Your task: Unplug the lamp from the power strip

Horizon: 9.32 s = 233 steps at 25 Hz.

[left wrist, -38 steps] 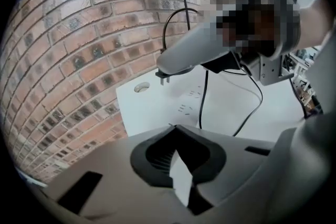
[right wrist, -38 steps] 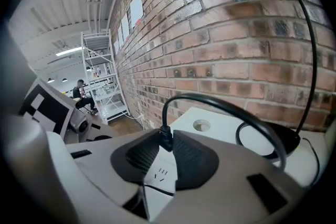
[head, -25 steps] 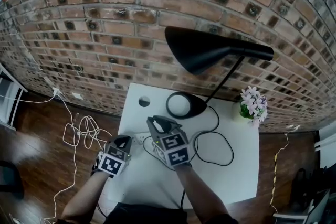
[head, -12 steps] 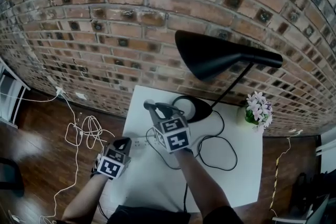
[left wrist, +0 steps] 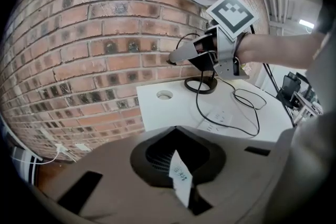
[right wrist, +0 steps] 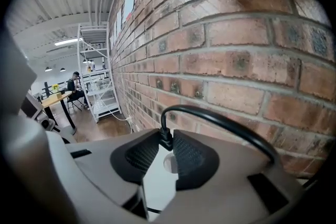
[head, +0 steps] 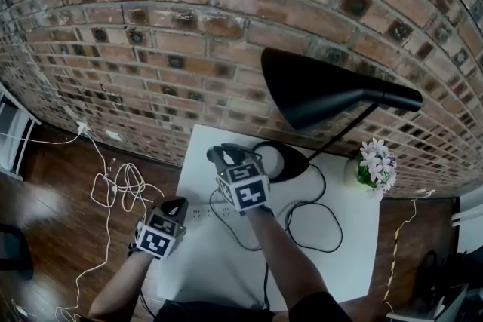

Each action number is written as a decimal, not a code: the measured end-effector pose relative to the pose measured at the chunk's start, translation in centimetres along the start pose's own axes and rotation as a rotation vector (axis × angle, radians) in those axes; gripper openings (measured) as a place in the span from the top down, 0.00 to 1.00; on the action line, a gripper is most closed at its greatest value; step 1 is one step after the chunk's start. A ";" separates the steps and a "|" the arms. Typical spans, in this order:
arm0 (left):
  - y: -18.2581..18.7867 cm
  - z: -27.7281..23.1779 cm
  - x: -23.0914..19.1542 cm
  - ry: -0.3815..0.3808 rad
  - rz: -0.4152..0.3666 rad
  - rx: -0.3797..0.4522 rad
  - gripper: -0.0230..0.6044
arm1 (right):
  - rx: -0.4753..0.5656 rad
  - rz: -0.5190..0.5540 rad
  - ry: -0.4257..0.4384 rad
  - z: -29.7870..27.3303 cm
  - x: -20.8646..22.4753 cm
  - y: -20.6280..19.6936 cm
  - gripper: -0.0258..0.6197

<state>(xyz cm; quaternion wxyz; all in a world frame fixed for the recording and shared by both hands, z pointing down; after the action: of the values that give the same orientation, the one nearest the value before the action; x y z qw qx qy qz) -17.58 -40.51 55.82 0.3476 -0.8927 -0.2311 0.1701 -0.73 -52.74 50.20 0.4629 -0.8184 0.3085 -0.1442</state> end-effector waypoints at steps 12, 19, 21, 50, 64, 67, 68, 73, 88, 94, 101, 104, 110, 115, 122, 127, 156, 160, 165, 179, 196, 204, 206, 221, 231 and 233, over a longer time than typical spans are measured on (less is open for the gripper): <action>0.2 -1.2 -1.1 -0.016 0.004 -0.023 0.96 | -0.112 -0.035 0.012 -4.5 1.3 -3.2 0.82; 0.0 -1.2 -1.8 -0.010 0.022 -0.024 0.96 | -0.180 -0.072 0.031 -5.9 1.4 -4.8 0.81; -0.1 -1.1 -1.9 -0.003 0.022 -0.025 0.96 | -0.204 -0.075 0.030 -6.1 1.4 -5.3 0.81; -0.1 -0.7 -2.0 -0.021 0.009 -0.019 0.96 | -0.430 0.096 0.068 -7.9 0.1 -7.1 0.71; -0.4 -0.3 -2.5 -0.015 0.056 -0.008 0.96 | -0.372 0.031 0.146 -5.2 -1.1 -4.6 0.78; -0.3 -0.1 -2.4 -0.017 0.059 0.002 0.96 | -0.330 0.028 0.134 -4.6 -0.9 -3.9 0.78; -0.3 0.0 -2.4 -0.017 0.058 0.004 0.96 | -0.318 0.022 0.133 -4.4 -0.8 -3.7 0.78; 0.2 0.9 -2.8 -0.020 0.143 0.061 0.96 | -0.189 -0.054 0.171 -2.0 -1.0 -1.5 0.78; 2.0 6.6 -3.7 0.045 0.249 0.236 0.96 | -0.011 -0.033 0.271 4.1 -6.2 2.3 0.97; 3.0 10.0 -3.8 0.085 0.250 0.310 0.96 | 0.032 -0.064 0.346 6.4 -8.8 3.2 0.97; 3.2 14.1 -3.4 0.132 0.235 0.405 0.96 | 0.156 -0.099 0.398 9.4 -11.4 5.1 0.98; 3.1 15.9 -3.1 0.145 0.220 0.445 0.96 | 0.196 -0.089 0.441 10.5 -12.9 6.3 0.98; 2.2 20.6 -3.6 0.191 0.218 0.496 0.96 | 0.239 -0.007 0.494 11.6 -17.5 9.0 0.97; 0.6 25.0 -4.6 0.249 0.232 0.539 0.96 | 0.266 0.104 0.486 11.9 -22.0 10.6 0.97; -2.0 29.3 -4.6 0.262 0.228 0.577 0.96 | 0.278 0.160 0.537 12.7 -27.2 11.0 0.97; -3.3 31.0 -4.7 0.277 0.242 0.586 0.96 | 0.333 0.153 0.607 13.9 -29.4 11.4 0.97; -3.8 30.4 13.0 0.429 0.283 0.607 0.96 | 0.353 0.190 0.746 27.8 -22.8 2.9 0.97; -4.8 31.5 14.6 0.486 0.296 0.589 0.96 | 0.373 0.209 0.810 28.6 -23.6 2.4 0.97; -6.0 31.6 16.2 0.507 0.329 0.581 0.96 | 0.356 0.177 0.847 29.0 -24.0 1.1 0.97; -15.8 43.7 18.1 0.795 0.441 0.636 0.96 | 0.368 0.361 1.186 30.6 -40.0 2.7 0.97; -30.0 58.5 24.8 0.951 0.472 0.693 0.96 | 0.443 0.507 1.331 40.8 -58.6 0.2 0.97; -34.0 60.8 27.7 0.942 0.482 0.728 0.96 | 0.492 0.491 1.313 44.8 -61.1 -2.3 0.97; -33.9 60.8 28.2 0.940 0.475 0.739 0.96 | 0.505 0.485 1.300 45.1 -60.7 -2.6 0.97; -23.8 51.3 32.2 0.924 0.368 0.724 0.96 | 0.529 0.458 1.217 46.0 -44.4 -2.6 0.97; -15.6 45.7 36.1 0.831 0.339 0.763 0.96 | 0.538 0.457 1.228 47.8 -34.9 -3.1 0.97; -14.8 45.4 36.8 0.843 0.322 0.759 0.96 | 0.555 0.441 1.229 48.2 -33.8 -3.0 0.97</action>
<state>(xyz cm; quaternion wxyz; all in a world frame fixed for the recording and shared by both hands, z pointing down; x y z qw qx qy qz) -12.27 13.29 29.06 0.6743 -0.7203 0.1425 -0.0781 -0.43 2.25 28.90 0.4150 -0.3591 0.6242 -0.5560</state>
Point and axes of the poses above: the fingertips, and each gripper's own axes: z backward along the fingers, x to its right, y out of its top, the point moved 9 cm from there along z, backward along the fingers, and after that the axes turned 6 degrees about z, right-handed, at the moved point
